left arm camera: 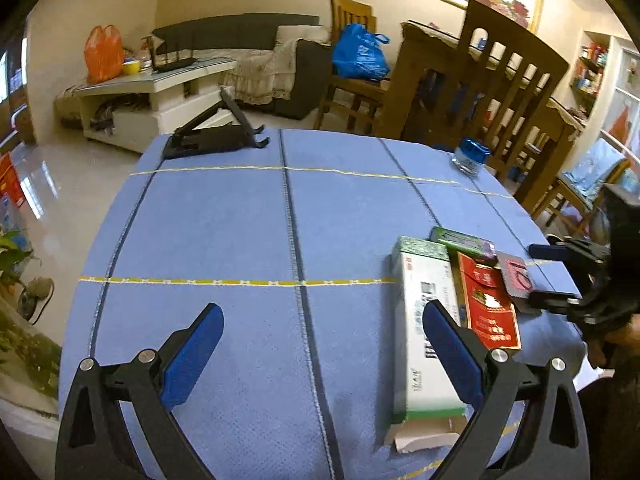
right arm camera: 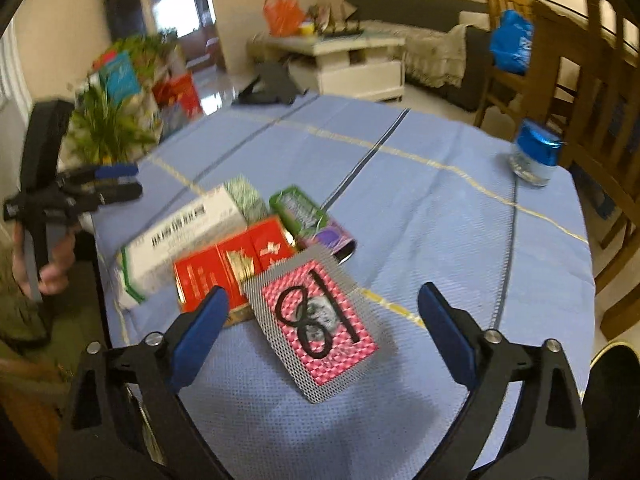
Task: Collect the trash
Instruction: 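Grasp the pink playing-card box with the right gripper, then grasp the white-green ointment box with left gripper while right gripper holds the card box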
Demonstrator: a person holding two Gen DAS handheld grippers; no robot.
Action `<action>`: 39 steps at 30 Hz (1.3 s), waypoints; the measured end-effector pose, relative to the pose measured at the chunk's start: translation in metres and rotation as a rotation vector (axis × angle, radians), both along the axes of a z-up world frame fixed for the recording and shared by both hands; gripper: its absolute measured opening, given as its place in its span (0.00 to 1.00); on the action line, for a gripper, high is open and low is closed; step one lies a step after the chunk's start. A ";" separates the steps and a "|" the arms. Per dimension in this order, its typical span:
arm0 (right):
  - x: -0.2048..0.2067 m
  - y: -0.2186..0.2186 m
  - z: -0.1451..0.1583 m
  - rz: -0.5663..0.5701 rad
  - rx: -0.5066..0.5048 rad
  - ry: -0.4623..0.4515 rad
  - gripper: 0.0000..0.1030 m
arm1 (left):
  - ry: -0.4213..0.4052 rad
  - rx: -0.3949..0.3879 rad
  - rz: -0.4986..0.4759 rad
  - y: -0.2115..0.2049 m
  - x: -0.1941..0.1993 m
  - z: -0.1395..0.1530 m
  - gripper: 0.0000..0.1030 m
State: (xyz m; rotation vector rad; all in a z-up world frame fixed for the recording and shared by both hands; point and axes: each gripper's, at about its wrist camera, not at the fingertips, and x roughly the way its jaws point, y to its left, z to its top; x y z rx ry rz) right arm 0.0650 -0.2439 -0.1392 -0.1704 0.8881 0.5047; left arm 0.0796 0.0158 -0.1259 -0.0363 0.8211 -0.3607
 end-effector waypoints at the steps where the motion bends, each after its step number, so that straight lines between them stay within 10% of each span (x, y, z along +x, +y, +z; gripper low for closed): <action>1: 0.001 0.003 -0.005 0.004 -0.007 0.017 0.80 | -0.005 -0.001 -0.011 -0.002 -0.001 -0.001 0.93; 7: -0.002 0.007 -0.009 0.011 0.025 0.060 0.59 | -0.009 0.005 -0.051 -0.013 -0.004 -0.003 0.93; 15: -0.006 -0.025 0.005 -0.103 0.064 0.039 0.58 | -0.007 0.035 -0.137 -0.037 -0.013 -0.007 0.93; 23: -0.004 -0.001 -0.017 -0.088 -0.101 0.053 0.65 | 0.005 0.165 -0.222 -0.073 -0.022 -0.021 0.93; 39: -0.002 -0.030 0.007 -0.197 0.024 0.019 0.54 | -0.017 0.399 -0.111 -0.068 0.010 -0.037 0.85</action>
